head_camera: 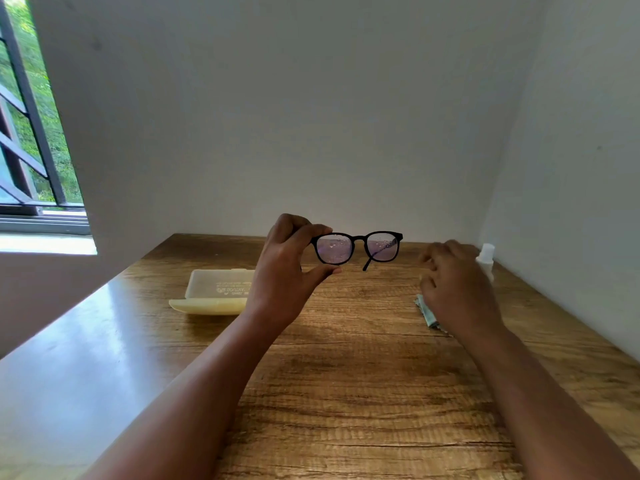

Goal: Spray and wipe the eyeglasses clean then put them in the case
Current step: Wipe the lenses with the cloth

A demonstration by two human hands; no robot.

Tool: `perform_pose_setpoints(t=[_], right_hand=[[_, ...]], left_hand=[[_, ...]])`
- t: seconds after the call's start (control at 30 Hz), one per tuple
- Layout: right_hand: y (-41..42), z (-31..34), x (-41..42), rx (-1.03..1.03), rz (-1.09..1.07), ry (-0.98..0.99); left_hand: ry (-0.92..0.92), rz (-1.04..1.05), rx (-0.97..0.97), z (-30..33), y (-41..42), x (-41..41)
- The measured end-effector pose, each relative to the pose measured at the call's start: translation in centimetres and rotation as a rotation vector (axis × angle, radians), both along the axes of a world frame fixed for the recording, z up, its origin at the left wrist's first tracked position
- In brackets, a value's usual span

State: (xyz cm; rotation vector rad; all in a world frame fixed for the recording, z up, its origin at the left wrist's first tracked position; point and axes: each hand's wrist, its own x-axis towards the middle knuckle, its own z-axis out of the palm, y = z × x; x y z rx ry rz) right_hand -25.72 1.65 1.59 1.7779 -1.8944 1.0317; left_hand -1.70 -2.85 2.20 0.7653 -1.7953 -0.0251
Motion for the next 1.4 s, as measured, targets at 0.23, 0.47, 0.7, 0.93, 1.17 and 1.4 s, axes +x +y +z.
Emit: perform_pose_setpoints(t=[0.23,0.47,0.7,0.93,1.17,1.4], right_hand=[[0.4,-0.4,0.5,0.446,-0.177,0.064],[0.4,-0.2,0.9,0.369,-0.213,-0.06],[0.3,2.5,1.6,-0.402,0.081,-0.116],[-0.8,5.1,6.2,-0.437,0.505,0.251],[-2.2,2.6,7.1,-0.475,0.477,0.282],[-2.0,0.8,8.4,-0.429,0.557,0.526]], left_hand=[[0.008,0.012,-0.001,0.0,0.0,0.0],[0.02,0.014,0.01,0.1,0.2,0.0],[0.021,0.017,0.01,0.3,0.1,-0.2],[0.025,0.029,-0.008,0.4,0.0,-0.3],[0.011,0.035,-0.028,0.5,0.0,-0.3],[-0.001,0.053,-0.057,0.3,-0.1,-0.2]])
